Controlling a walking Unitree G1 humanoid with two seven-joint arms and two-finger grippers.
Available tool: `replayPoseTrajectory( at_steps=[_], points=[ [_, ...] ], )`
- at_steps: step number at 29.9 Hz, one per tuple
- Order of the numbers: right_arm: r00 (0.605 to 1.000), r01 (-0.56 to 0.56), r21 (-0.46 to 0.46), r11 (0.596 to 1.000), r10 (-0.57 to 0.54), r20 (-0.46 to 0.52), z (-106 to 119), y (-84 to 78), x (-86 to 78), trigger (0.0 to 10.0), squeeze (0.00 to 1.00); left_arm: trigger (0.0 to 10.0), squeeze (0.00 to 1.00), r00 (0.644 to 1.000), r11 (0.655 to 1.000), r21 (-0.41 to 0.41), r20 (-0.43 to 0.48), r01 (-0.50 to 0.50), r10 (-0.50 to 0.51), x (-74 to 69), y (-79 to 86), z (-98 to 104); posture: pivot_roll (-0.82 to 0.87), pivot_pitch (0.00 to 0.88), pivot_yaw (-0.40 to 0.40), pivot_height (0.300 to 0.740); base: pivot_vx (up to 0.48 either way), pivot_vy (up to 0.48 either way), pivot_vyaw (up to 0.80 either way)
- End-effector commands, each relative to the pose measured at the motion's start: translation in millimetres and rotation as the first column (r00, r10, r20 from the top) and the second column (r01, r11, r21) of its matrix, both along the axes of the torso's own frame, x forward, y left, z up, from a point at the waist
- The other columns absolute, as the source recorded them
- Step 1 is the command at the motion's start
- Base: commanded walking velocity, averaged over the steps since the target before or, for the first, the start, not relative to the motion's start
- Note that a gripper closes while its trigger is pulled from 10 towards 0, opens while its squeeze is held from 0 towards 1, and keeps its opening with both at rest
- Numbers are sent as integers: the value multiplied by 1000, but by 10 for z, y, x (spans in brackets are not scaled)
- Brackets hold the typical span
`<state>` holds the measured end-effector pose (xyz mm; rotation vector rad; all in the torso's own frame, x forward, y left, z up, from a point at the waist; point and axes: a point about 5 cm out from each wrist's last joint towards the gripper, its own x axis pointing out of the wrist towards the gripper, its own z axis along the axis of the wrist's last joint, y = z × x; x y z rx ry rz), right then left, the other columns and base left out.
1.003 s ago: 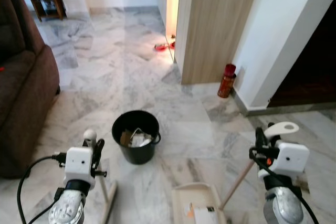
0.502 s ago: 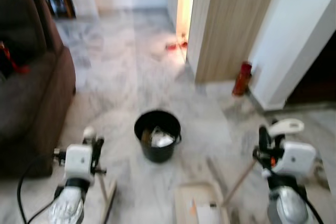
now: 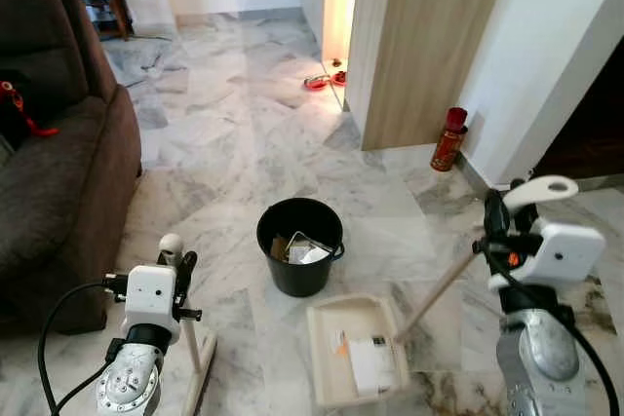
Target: Sweep floor
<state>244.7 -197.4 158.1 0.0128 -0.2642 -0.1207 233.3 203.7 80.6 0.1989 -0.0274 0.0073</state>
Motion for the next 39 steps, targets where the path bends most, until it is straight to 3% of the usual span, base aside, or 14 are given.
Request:
replayPoseTrajectory(
  at_steps=[1, 8, 19, 28, 39],
  points=[
    [999, 9, -13, 1000, -8, 52, 172, -3, 6, 10000, 0, 10000, 0, 999, 1000, 16, 48, -2, 1, 40, -4, 81, -26, 0, 9, 740, 0, 0, 0],
    [997, 78, -27, 997, -77, 21, 148, -161, -132, 10000, 0, 10000, 0, 999, 1000, 15, 47, 1, -1, 56, -4, 80, -45, 0, 21, 740, 0, 0, 0],
    [999, -15, -4, 1000, 15, 35, 252, -37, -202, 10000, 0, 10000, 0, 999, 1000, 16, 43, 16, -17, 101, -24, 75, -56, 0, 29, 740, 0, 0, 0],
    [984, -107, 43, 993, 100, 144, 595, 178, -63, 10000, 0, 10000, 0, 999, 1000, 16, 49, 12, -13, 128, -21, 77, -50, 0, 25, 740, 0, 0, 0],
    [978, -117, 68, 991, 104, 180, 694, 282, 248, 10000, 0, 10000, 0, 997, 999, 46, 66, 28, -31, 186, -53, 112, -33, 0, 26, 740, 0, 0, 0]
  ],
)
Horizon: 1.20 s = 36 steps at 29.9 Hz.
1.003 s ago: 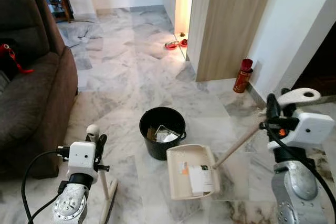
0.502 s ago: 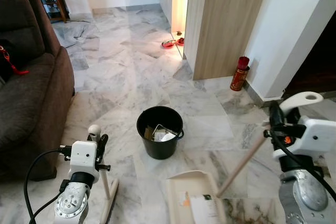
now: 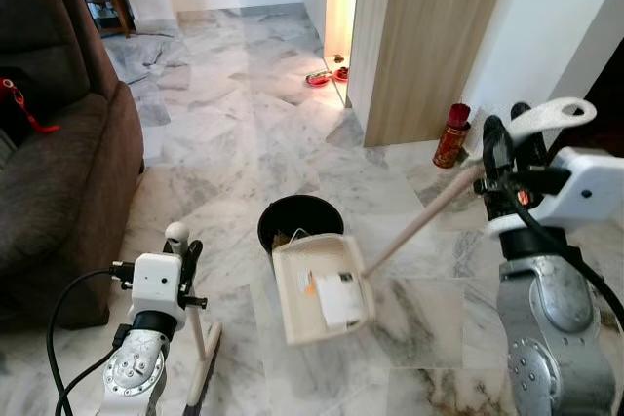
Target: Sweep floor
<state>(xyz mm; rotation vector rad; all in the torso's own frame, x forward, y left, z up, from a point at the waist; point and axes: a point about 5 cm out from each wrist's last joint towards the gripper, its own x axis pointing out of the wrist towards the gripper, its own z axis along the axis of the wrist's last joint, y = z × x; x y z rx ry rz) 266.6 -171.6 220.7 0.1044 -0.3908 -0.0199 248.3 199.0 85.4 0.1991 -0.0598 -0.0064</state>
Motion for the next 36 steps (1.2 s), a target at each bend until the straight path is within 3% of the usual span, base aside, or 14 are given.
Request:
replayPoseTrajectory(
  at_steps=[1, 13, 36],
  points=[
    [999, -2, 4, 1000, 2, 45, 75, 33, 51, 10000, 0, 10000, 0, 999, 998, 53, 37, 20, -22, 38, -17, 67, -33, 0, 26, 740, 0, 0, 0],
    [995, 25, 16, 1000, -26, 101, 176, 47, 272, 10000, 0, 10000, 0, 999, 997, 74, 41, 19, -22, 92, -38, 75, -16, 0, 27, 740, 0, 0, 0],
    [992, 4, 16, 1000, -6, 129, 157, 93, 369, 10000, 0, 10000, 0, 999, 997, 73, 53, 0, -3, 85, -11, 93, -4, 0, 21, 740, 0, 0, 0]
  ],
)
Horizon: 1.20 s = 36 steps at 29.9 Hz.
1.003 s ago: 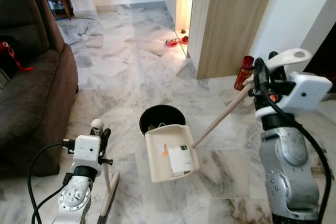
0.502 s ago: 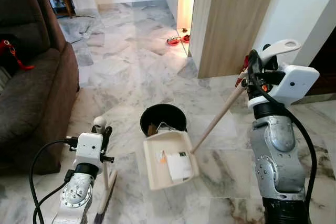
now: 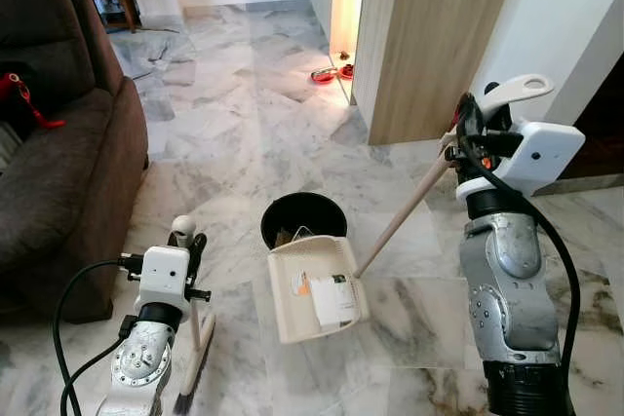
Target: Sweep floor
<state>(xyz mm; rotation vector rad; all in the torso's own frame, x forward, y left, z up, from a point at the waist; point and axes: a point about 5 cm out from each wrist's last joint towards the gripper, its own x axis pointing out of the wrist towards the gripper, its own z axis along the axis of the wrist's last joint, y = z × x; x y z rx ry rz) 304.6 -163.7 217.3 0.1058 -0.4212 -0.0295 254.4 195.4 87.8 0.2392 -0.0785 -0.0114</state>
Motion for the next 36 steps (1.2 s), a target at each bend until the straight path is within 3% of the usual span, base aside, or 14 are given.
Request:
replayPoseTrajectory(
  at_steps=[1, 15, 36],
  points=[
    [995, -8, 11, 1000, 6, 99, 189, 18, -13, 10000, 0, 10000, 0, 999, 999, 33, 36, -4, 3, 23, 25, 70, -4, 0, 21, 740, 0, 0, 0],
    [983, -45, -3, 999, 45, 175, 319, 101, -29, 10000, 0, 10000, 0, 999, 999, 37, 34, 0, -1, 13, 31, 66, 2, 0, 24, 740, 179, 0, 100],
    [984, -70, 28, 997, 64, 169, 294, 132, -17, 10000, 0, 10000, 0, 999, 999, 37, 37, 10, -11, 6, 18, 68, 8, 0, 25, 740, 260, 0, 0]
  ],
)
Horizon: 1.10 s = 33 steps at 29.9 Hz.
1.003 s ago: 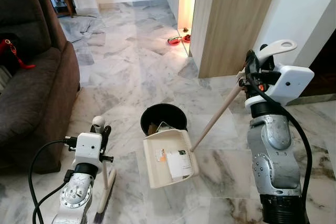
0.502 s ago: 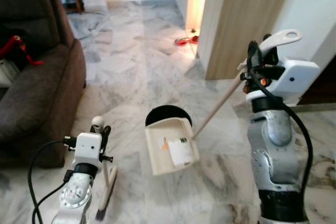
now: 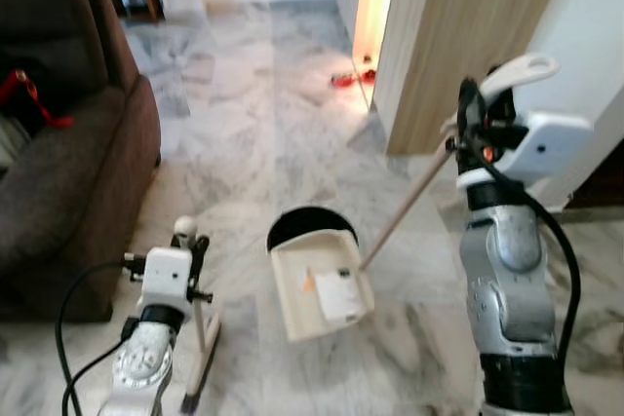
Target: Sweep floor
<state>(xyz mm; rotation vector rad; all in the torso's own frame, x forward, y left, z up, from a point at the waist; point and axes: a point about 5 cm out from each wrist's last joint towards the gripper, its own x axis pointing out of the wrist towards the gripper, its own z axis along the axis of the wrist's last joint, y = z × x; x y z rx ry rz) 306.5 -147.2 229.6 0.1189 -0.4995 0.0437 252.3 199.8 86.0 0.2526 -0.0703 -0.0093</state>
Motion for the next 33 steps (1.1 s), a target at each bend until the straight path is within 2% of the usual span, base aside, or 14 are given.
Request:
replayPoseTrajectory(
  at_steps=[1, 14, 33],
  points=[
    [996, -2, 41, 999, -1, 85, 171, -34, -36, 10000, 0, 10000, 0, 999, 1000, 23, 45, 13, -14, 28, -26, 85, 8, 0, 25, 740, 262, 0, 0],
    [996, -13, 80, 997, 6, 90, 197, -41, -32, 10000, 0, 10000, 0, 999, 1000, 20, 49, 4, -5, 45, -29, 94, 15, 0, 16, 740, 262, 0, 0],
    [996, -19, 88, 996, 11, 94, 211, -56, -38, 10000, 0, 10000, 0, 999, 1000, 18, 49, -5, 5, 34, -22, 88, 13, 0, 15, 740, 269, 0, 0]
  ],
)
